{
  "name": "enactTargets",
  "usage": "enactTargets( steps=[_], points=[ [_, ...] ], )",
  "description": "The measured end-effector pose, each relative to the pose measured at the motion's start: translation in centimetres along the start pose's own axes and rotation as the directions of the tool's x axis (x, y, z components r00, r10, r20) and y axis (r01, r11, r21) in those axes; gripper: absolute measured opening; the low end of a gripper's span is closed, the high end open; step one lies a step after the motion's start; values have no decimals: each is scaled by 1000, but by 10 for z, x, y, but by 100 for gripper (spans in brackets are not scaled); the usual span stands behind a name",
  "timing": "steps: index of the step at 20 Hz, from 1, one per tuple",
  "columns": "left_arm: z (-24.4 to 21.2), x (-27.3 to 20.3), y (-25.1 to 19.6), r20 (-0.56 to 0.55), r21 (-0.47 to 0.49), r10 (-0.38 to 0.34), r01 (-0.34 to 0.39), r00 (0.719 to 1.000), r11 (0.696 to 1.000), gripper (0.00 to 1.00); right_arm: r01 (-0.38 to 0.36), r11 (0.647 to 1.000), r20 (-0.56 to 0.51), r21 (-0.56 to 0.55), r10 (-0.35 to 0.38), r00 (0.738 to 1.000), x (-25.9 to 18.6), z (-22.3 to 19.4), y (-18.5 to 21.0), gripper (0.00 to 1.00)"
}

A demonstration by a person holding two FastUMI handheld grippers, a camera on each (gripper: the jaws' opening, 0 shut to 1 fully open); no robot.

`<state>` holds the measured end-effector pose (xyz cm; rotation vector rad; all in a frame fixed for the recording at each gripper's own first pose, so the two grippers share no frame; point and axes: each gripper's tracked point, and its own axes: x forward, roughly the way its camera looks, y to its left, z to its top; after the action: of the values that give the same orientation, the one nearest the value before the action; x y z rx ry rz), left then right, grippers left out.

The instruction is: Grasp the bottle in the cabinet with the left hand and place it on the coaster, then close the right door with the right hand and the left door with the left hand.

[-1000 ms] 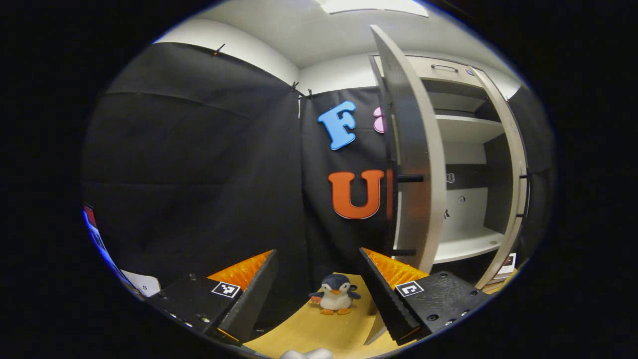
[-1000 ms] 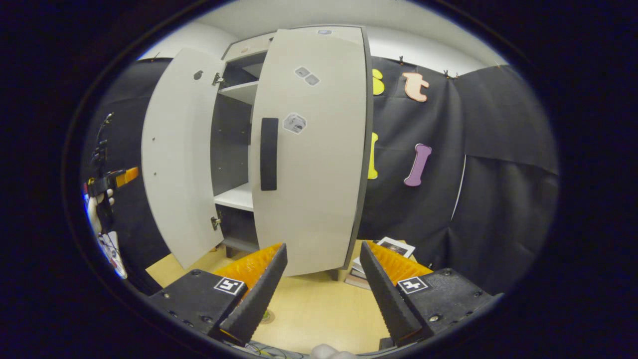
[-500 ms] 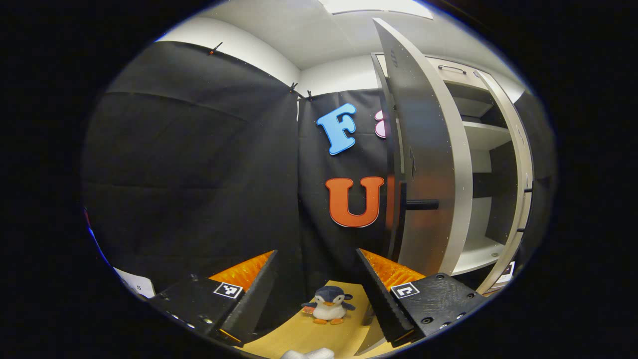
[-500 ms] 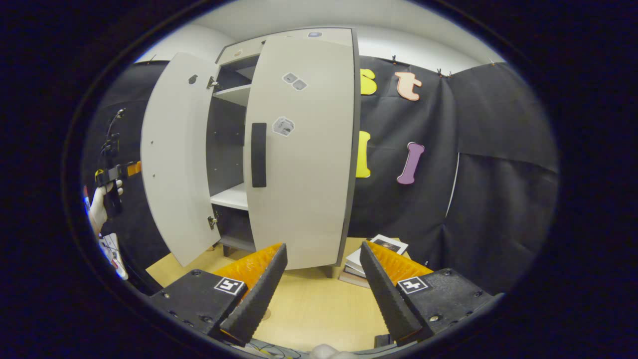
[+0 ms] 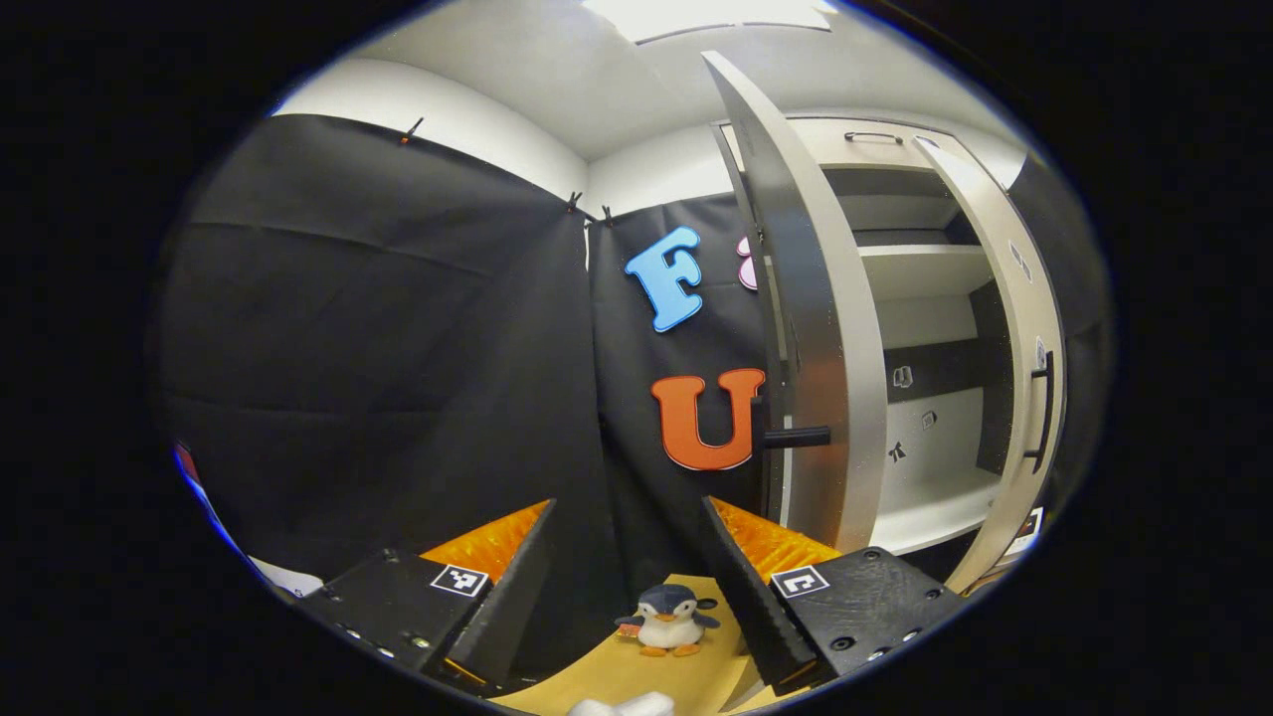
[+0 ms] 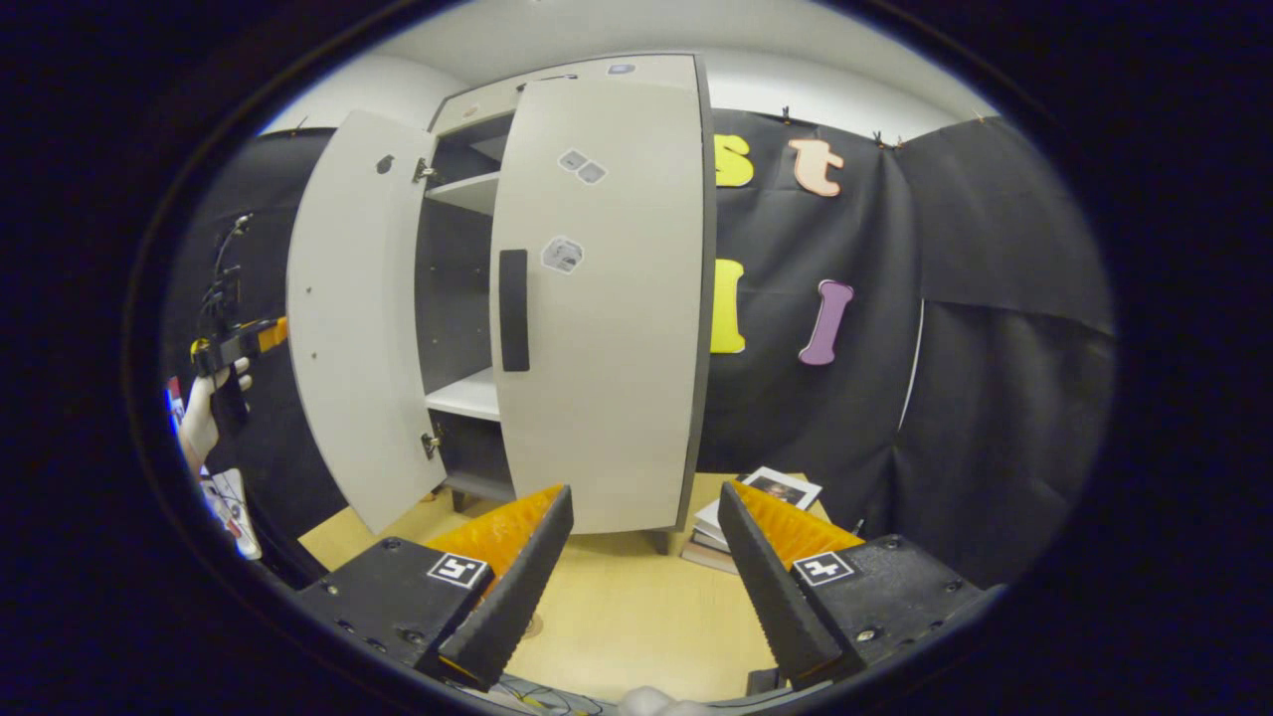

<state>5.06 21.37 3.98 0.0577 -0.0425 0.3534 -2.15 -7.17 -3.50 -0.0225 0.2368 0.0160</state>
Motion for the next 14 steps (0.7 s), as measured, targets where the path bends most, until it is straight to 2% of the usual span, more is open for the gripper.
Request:
enactTargets(
  steps=[3,9,10,11,13,14],
  points=[
    [4,-5,-18,1,2,-28,28,1000,1000,87,-4,1000,1,5,4,1000,-3,-2,-4,97],
    [11,-21,-86,1,-38,-159,159,987,987,88,10,1000,2,14,-10,1000,-11,-4,-16,97],
    [11,-21,-99,-2,-49,-178,178,984,983,82,13,1000,2,14,-13,1000,-12,-3,-18,97],
    [11,-22,-111,-6,-61,-199,198,980,978,88,17,1000,4,14,-17,1000,-15,-3,-20,97],
    [11,-22,-132,-9,-80,-235,233,972,969,89,26,1000,10,15,-26,1000,-16,1,-27,97],
    [11,-23,-141,-14,-95,-253,251,967,963,93,30,999,14,18,-30,999,-17,4,-29,97]
  ],
)
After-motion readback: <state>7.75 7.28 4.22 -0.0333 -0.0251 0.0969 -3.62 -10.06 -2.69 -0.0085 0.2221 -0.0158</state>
